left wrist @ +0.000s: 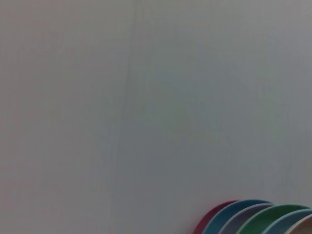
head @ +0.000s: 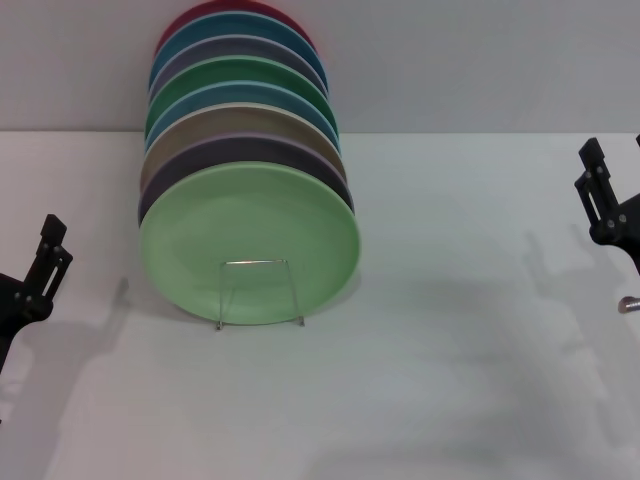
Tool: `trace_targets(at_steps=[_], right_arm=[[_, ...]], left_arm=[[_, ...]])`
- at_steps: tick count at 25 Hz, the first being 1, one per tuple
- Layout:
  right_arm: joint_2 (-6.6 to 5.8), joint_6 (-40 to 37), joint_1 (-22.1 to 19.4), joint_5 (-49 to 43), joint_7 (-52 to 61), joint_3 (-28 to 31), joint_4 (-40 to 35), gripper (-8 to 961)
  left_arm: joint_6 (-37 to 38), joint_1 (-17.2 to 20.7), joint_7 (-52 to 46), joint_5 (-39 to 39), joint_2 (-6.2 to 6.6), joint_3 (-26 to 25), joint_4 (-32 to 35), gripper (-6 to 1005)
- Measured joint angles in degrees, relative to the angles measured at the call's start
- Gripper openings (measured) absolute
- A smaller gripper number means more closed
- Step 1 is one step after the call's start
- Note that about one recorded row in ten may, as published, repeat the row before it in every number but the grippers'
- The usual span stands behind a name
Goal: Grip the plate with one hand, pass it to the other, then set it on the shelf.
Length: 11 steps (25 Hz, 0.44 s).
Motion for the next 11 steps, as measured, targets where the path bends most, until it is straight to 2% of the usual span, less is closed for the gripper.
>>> trace_targets(at_steps=[2, 11], right_arm=[[0.03, 0.34, 0.30, 0.02, -0.30, 0.36, -0.40, 584], [0.09, -0.51, 0.27, -0.07, 0.18, 1.36, -0.78, 584]], left_arm=[[-1.32, 0.01, -0.01, -0.05, 0.00, -0.87, 0.01, 784], [-1.90, 0.16, 0.23, -0.10, 0.00, -1.02, 0.02, 784]])
